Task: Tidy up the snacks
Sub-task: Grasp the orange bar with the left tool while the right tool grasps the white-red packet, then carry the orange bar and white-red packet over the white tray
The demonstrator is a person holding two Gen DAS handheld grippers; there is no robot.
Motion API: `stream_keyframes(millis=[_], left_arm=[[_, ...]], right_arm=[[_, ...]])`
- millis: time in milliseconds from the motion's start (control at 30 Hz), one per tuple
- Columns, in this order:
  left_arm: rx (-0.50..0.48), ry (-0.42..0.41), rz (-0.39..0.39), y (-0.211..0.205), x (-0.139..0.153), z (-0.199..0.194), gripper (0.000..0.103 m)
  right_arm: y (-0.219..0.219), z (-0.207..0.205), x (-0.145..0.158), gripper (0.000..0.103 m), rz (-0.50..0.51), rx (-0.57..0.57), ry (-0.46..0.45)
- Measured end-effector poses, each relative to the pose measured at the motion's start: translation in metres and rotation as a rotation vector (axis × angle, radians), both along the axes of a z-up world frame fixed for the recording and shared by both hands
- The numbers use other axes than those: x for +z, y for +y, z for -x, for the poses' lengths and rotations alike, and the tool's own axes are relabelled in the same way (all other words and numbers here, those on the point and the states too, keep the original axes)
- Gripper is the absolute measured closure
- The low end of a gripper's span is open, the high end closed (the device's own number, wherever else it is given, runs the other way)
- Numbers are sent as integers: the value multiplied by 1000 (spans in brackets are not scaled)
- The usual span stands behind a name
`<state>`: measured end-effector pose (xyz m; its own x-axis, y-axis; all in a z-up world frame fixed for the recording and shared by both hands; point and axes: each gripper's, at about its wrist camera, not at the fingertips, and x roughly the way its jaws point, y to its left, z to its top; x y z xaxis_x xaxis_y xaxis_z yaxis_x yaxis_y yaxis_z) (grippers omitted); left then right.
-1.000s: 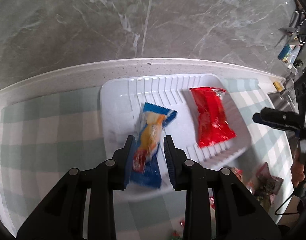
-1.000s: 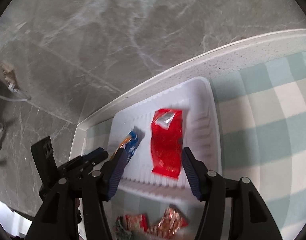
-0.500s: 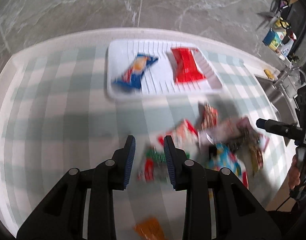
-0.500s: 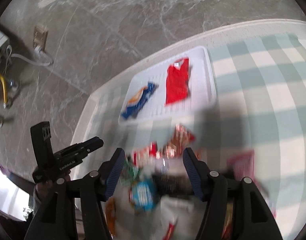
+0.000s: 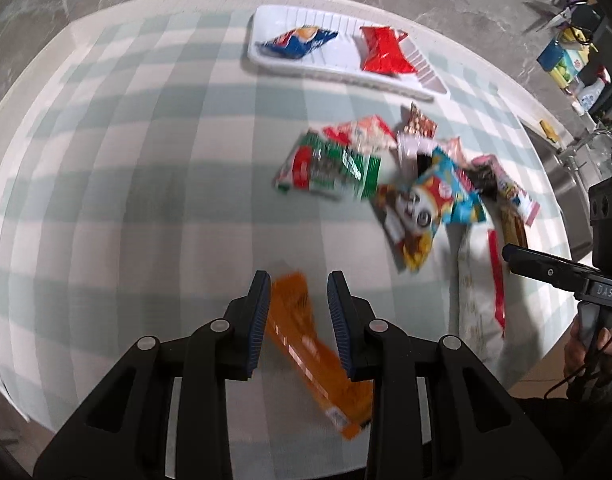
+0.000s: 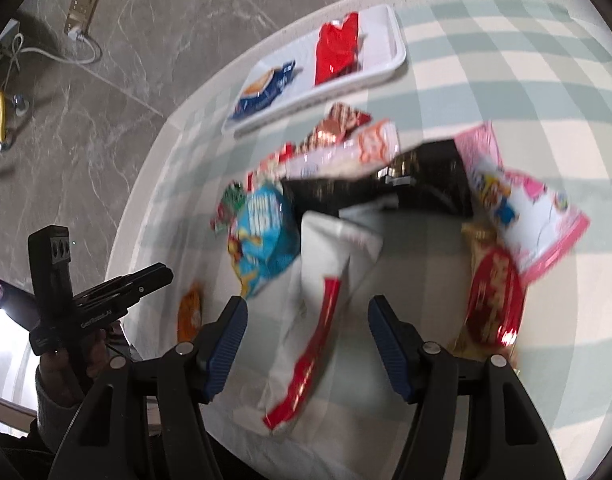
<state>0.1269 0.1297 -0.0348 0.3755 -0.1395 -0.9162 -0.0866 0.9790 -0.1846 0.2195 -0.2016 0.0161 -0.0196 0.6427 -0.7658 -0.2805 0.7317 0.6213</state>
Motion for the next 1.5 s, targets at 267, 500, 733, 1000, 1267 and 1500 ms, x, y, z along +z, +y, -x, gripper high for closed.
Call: stream_keyframes(millis=[267,500,733,1000,1267,1500], left_arm=[[20,36,6,-3,-8,21,75],[22,52,22,-7,-15,27,75],[14,73,29,-11,-24,25,59],[4,99,21,-18,-38,21,59],[-40,75,-33,-32,-40,19,59],[-76,37,-40,-42,-41,21,80]], right_arm=[[9,14,-9,37,16,38,26],[14,19,-14,37,21,49,43],[20,20,-20,37,33,51,59],[27,17,-21,37,37,53,51],[38,18,-18,50,113,88,-18],[30,15,-24,78,97,92,-40]])
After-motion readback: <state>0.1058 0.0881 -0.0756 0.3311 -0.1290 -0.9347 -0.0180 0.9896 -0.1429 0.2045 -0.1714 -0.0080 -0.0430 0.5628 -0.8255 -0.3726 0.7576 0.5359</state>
